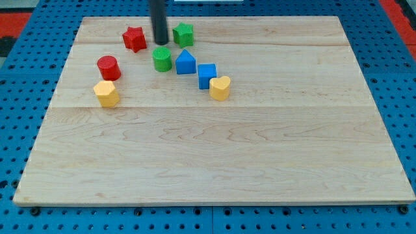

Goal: Slide the green circle towards the top center

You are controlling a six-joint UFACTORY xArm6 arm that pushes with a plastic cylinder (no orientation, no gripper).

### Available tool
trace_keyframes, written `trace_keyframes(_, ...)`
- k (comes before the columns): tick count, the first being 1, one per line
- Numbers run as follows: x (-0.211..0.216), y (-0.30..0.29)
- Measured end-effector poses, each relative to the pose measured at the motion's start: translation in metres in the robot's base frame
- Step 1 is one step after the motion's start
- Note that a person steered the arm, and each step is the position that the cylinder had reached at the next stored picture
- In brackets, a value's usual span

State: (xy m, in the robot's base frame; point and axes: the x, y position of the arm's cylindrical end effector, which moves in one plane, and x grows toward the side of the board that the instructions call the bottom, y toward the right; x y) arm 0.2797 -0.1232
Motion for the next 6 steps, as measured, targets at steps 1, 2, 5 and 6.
trace_keyframes(1,0.043,-0.024)
trace_keyframes(2,0.048,-0.043)
trace_keyframes(5,0.010,0.088)
trace_keyframes(6,-0.006,0.128)
